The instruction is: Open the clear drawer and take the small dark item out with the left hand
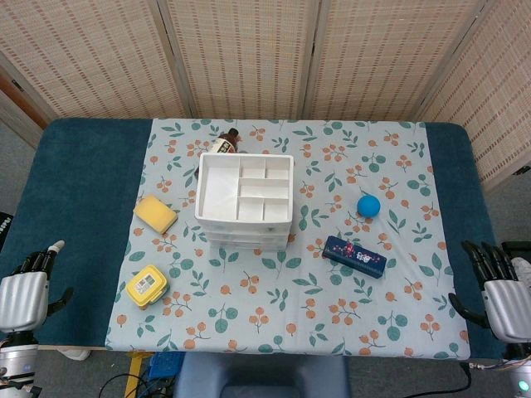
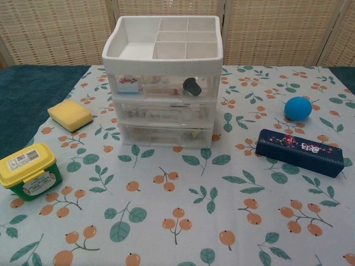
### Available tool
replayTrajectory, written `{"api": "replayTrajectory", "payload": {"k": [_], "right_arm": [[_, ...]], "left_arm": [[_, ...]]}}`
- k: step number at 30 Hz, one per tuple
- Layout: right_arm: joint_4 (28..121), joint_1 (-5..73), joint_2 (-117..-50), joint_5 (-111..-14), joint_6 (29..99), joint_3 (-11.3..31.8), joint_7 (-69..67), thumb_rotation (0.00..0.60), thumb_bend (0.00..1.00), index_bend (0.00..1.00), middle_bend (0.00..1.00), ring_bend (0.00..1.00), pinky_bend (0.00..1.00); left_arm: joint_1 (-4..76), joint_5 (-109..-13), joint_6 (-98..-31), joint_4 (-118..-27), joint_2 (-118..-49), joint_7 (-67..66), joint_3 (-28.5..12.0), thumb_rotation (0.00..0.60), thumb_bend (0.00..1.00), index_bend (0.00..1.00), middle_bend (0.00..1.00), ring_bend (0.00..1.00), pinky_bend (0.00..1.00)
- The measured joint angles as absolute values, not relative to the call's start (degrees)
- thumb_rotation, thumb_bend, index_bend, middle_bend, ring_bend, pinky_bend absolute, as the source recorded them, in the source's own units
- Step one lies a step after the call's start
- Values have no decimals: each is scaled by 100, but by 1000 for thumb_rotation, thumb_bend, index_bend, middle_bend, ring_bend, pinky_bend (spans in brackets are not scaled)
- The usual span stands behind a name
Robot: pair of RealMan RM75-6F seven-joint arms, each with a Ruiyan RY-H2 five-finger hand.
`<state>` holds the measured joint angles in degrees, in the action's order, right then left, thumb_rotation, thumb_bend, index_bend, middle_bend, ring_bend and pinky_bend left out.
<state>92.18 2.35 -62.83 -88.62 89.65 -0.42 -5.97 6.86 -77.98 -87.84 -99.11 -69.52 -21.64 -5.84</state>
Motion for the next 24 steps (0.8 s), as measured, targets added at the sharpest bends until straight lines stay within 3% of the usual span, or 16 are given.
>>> {"api": "replayTrajectory", "payload": {"k": [24], "right_arm": [[9200, 179, -6239, -8917, 9077, 183, -719, 600, 296, 0, 79, 0, 6]], "left_arm": [[757, -7854, -8626, -10102, -6981, -1797, -634, 600, 201, 177, 267, 243, 429]]}}
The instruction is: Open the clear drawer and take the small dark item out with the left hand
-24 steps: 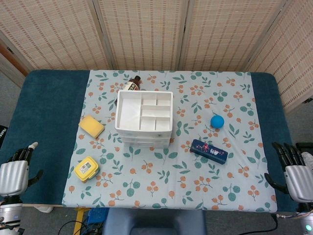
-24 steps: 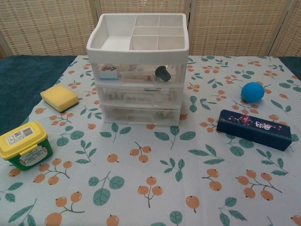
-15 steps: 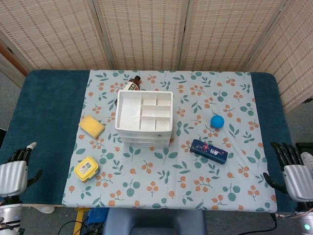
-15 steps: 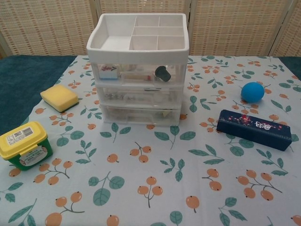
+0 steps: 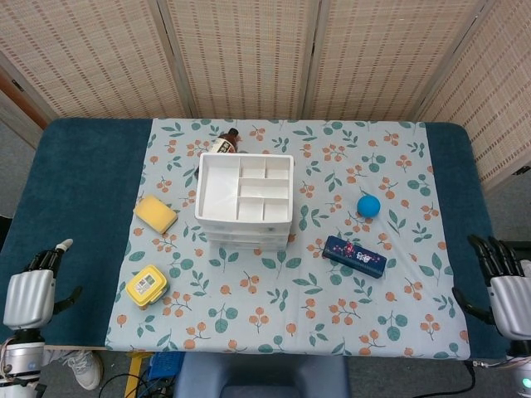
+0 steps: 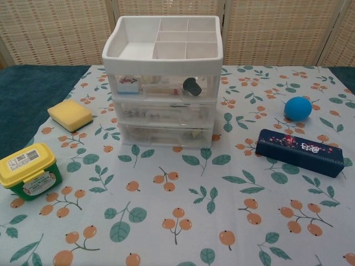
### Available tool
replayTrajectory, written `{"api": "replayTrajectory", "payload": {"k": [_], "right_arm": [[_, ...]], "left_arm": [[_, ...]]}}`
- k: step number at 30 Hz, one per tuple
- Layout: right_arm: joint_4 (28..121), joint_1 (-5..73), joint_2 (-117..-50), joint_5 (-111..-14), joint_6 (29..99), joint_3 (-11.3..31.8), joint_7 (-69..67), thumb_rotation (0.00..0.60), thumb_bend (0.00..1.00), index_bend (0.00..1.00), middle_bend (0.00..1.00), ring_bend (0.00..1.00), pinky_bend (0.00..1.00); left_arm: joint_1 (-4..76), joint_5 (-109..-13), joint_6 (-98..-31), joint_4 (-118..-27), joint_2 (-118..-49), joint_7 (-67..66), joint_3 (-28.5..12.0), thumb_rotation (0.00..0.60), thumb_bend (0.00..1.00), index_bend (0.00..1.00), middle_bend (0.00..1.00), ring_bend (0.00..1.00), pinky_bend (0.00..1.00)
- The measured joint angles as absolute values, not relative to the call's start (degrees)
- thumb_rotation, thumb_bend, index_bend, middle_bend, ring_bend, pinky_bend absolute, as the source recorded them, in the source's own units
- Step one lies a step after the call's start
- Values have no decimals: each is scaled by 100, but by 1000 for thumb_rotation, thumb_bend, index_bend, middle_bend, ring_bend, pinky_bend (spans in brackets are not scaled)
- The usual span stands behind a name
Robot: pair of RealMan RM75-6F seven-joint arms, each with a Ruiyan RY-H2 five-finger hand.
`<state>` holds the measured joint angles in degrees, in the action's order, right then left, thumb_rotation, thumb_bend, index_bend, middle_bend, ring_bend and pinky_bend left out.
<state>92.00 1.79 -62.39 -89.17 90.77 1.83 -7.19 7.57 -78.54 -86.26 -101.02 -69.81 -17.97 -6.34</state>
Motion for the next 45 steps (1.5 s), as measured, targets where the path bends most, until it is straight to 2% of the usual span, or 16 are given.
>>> {"api": "replayTrajectory", "payload": {"k": [3, 6, 12, 14, 16, 23, 32, 36, 45], "right_arm": [[9209, 156, -6227, -8926, 9159, 229, -740, 600, 296, 0, 79, 0, 6], [9238, 143, -6206, -8930, 9199, 270, -752, 600, 296, 0, 79, 0, 6], [9247, 143, -6177, -8920, 9195, 313, -785, 600, 296, 0, 79, 0, 6], [9244, 150, -6175, -8910, 9153, 312, -788, 600, 296, 0, 79, 0, 6], [9247, 163, -6170, -8909, 9083, 295, -786, 600, 296, 0, 79, 0, 6], [9292, 184, -6139, -8969, 9031, 267, -792, 600, 296, 0, 79, 0, 6], [9353, 173, -6110, -8926, 9000, 293, -741, 600, 296, 0, 79, 0, 6], [9375, 192, -6116, -8913, 8947, 296, -716, 600, 296, 0, 79, 0, 6], [9401, 168, -6102, -8874, 8936, 301, -697, 600, 296, 0, 79, 0, 6]], "left_arm": [[833, -7939, -8480, -10196, -6971, -1535, -624, 600, 201, 214, 273, 266, 469], [980, -8059, -8188, -10261, -6948, -1217, -606, 600, 201, 260, 346, 353, 541], [1327, -8291, -7686, -10361, -7021, -364, -609, 600, 201, 357, 573, 585, 817], [1472, -8336, -7468, -10411, -7077, -4, -619, 600, 201, 377, 644, 675, 949], [1652, -8356, -7198, -10452, -7168, 363, -642, 600, 201, 385, 694, 750, 998], [2292, -8338, -6448, -10415, -7837, 1397, -786, 600, 218, 345, 787, 879, 1000], [2683, -7584, -5816, -10344, -8684, 2373, -954, 600, 276, 148, 835, 968, 1000], [2777, -7295, -5711, -10219, -9104, 2616, -1060, 600, 303, 106, 847, 993, 1000], [2845, -6735, -5761, -9919, -9896, 2827, -1276, 600, 326, 102, 860, 1000, 1000]]}}
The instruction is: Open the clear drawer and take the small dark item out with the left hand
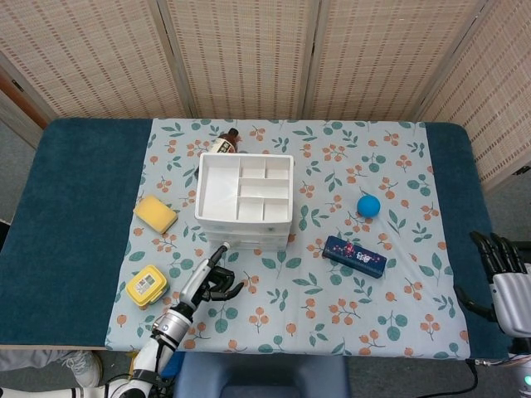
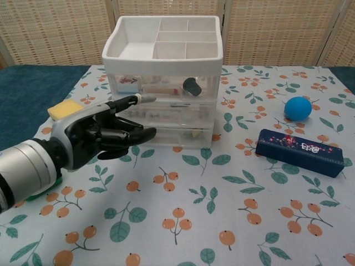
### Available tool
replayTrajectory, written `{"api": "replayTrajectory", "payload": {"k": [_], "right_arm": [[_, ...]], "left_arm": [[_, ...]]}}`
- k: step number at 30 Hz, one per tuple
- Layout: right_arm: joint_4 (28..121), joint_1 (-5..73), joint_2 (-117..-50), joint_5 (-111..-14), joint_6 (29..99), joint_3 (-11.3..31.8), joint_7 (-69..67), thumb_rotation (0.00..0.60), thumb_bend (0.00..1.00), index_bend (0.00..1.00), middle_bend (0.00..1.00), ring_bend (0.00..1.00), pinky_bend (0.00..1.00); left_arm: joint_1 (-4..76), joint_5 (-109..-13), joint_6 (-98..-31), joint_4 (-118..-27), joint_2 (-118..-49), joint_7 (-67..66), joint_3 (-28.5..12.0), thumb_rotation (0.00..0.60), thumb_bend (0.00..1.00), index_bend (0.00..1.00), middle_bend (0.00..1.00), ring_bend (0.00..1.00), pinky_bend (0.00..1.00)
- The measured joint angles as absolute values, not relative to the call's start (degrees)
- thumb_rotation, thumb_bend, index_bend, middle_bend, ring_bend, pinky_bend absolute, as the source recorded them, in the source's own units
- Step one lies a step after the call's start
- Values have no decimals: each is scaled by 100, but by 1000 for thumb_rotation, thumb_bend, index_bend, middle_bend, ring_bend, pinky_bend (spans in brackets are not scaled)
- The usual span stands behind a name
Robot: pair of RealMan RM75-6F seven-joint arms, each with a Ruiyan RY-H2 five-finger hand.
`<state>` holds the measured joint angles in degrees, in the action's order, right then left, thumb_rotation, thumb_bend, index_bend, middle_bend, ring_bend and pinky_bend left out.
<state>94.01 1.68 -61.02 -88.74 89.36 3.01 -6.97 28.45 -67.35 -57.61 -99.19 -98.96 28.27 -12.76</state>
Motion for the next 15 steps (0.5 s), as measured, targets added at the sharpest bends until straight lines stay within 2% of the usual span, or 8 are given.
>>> {"api": "replayTrajectory", "payload": {"k": [15], "right_arm": [[9417, 132, -6082, -8815, 8923, 308, -718, 600, 296, 0, 79, 0, 6]], "left_arm": [[2928, -6321, -5888, -9456, -10905, 3122, -1719, 600, 327, 128, 866, 1000, 1000]]}}
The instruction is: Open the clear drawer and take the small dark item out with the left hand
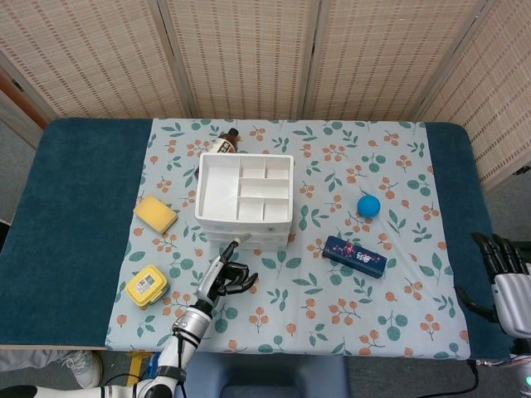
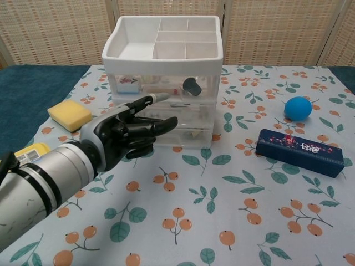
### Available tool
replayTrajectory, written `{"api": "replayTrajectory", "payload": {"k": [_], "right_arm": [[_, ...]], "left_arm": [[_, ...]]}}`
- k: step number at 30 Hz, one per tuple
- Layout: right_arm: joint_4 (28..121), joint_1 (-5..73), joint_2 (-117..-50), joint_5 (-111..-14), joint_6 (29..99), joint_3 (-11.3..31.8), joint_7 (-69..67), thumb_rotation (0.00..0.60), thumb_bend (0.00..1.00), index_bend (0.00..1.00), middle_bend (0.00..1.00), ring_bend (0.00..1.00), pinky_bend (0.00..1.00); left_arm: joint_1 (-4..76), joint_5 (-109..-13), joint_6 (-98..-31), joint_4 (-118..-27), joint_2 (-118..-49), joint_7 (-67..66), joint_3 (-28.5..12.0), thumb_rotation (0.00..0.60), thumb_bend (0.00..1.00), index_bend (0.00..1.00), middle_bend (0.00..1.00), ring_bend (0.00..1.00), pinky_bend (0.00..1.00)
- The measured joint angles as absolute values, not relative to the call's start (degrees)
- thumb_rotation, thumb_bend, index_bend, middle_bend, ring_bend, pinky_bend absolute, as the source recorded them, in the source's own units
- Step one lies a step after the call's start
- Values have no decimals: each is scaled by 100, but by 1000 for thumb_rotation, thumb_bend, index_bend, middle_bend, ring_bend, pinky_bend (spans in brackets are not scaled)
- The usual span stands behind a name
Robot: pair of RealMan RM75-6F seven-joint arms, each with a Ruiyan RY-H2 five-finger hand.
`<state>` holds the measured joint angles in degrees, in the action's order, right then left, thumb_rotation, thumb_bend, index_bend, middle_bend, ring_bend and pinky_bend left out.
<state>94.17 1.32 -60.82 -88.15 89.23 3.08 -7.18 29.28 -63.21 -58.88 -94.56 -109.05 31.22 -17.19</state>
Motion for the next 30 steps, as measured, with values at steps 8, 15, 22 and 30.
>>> {"api": "replayTrajectory", "payload": {"k": [8, 15, 22, 30], "right_arm": [[9439, 79, -6038, -8785, 8951, 303, -717, 600, 296, 0, 79, 0, 6], [9454, 47, -6023, -8767, 8967, 306, -728, 600, 296, 0, 79, 0, 6], [9469, 21, -6016, -8755, 8980, 308, -717, 600, 296, 0, 79, 0, 6], [9491, -2, -6002, -8748, 8991, 312, -700, 600, 297, 0, 79, 0, 6]], "left_arm": [[2981, -6186, -5893, -9252, -11226, 3237, -1954, 600, 330, 132, 867, 1000, 1000], [3007, -6011, -5796, -9214, -11353, 3387, -2162, 600, 330, 132, 874, 1000, 1000], [3020, -5799, -5610, -9214, -11447, 3627, -2347, 600, 332, 152, 881, 1000, 1000], [2989, -5721, -5516, -9197, -11579, 3950, -2516, 600, 346, 180, 884, 1000, 1000]]}}
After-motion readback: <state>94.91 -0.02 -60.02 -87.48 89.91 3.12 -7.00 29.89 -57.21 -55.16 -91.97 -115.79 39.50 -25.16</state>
